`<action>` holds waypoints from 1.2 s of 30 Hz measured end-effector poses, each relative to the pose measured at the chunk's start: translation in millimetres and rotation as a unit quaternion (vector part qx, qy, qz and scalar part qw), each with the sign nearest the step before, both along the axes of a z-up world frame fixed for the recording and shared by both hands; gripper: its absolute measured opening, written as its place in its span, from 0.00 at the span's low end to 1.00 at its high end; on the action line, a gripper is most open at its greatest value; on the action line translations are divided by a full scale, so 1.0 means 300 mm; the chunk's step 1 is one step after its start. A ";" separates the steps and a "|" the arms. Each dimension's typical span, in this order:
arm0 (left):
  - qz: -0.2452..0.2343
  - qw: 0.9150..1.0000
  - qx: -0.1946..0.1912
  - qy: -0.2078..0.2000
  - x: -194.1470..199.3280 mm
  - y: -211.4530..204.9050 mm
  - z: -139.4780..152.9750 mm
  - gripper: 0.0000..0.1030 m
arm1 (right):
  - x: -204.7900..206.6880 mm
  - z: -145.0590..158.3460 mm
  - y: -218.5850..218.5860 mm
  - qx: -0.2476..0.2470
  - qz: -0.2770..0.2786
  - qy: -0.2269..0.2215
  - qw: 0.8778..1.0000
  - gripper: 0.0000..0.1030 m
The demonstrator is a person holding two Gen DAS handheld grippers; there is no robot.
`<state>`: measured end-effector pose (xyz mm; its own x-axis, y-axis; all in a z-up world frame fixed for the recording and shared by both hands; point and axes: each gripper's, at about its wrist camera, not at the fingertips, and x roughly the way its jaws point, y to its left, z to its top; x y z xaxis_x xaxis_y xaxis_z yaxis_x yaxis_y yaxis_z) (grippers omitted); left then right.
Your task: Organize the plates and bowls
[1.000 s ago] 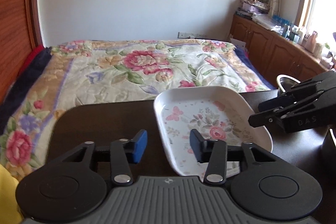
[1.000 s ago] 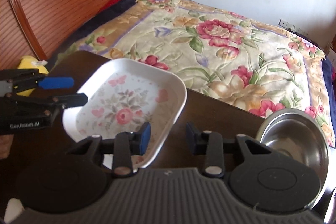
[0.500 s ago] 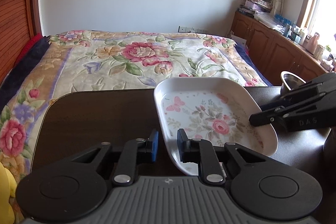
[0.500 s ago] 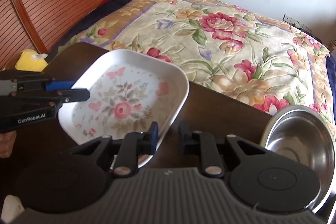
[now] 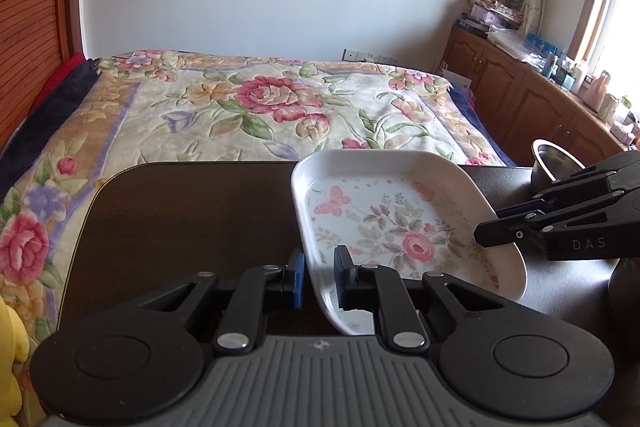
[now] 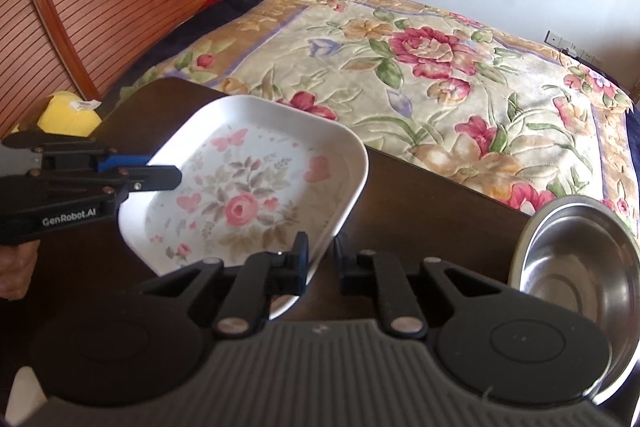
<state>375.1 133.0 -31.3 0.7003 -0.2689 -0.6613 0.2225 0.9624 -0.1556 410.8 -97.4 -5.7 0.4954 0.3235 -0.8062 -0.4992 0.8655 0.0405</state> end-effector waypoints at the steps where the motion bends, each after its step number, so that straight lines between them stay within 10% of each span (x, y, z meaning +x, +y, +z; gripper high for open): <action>1: 0.001 1.000 0.000 0.001 -0.004 0.001 0.001 0.15 | -0.005 0.001 -0.002 0.001 0.001 0.000 1.000 0.14; 36: -0.004 0.998 0.035 -0.052 -0.369 -0.085 0.179 0.13 | -0.299 0.127 -0.160 0.060 0.003 -0.053 0.997 0.14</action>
